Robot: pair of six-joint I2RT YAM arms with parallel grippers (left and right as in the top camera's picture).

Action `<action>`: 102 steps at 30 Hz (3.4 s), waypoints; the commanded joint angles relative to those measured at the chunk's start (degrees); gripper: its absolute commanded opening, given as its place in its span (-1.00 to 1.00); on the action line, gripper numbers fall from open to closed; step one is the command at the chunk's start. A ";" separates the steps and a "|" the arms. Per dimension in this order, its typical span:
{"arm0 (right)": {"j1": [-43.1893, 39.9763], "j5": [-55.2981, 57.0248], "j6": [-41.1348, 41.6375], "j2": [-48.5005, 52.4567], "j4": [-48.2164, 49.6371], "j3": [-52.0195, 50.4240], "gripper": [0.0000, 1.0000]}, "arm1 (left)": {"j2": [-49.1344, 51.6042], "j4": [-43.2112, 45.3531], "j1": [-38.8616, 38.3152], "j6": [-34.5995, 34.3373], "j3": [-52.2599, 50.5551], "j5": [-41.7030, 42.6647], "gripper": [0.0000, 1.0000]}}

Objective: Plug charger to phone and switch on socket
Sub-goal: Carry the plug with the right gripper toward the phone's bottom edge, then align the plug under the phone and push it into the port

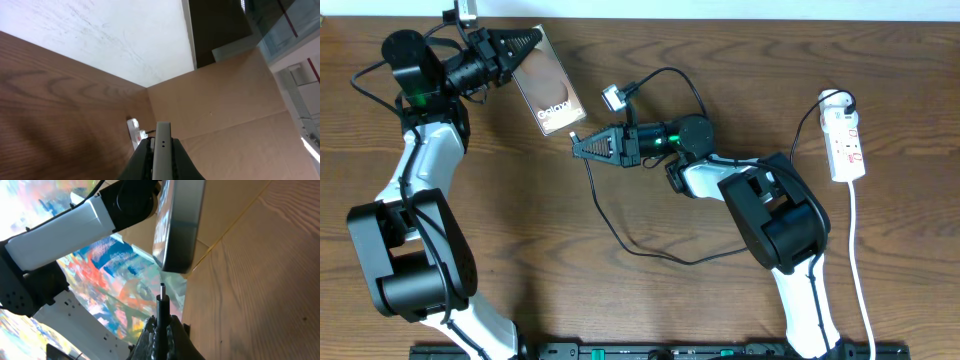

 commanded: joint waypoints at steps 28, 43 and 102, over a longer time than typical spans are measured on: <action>0.61 1.66 -0.24 -0.35 2.34 2.67 -0.98 | -0.63 0.70 -0.70 -3.13 0.33 0.24 -0.85; 0.61 3.15 0.57 -0.35 2.34 2.67 -0.98 | -0.63 0.70 -0.70 -3.08 0.33 1.36 -0.85; 0.59 15.98 5.88 -0.35 -0.57 2.64 -0.98 | -0.63 0.70 0.96 -3.82 0.33 -0.37 -0.85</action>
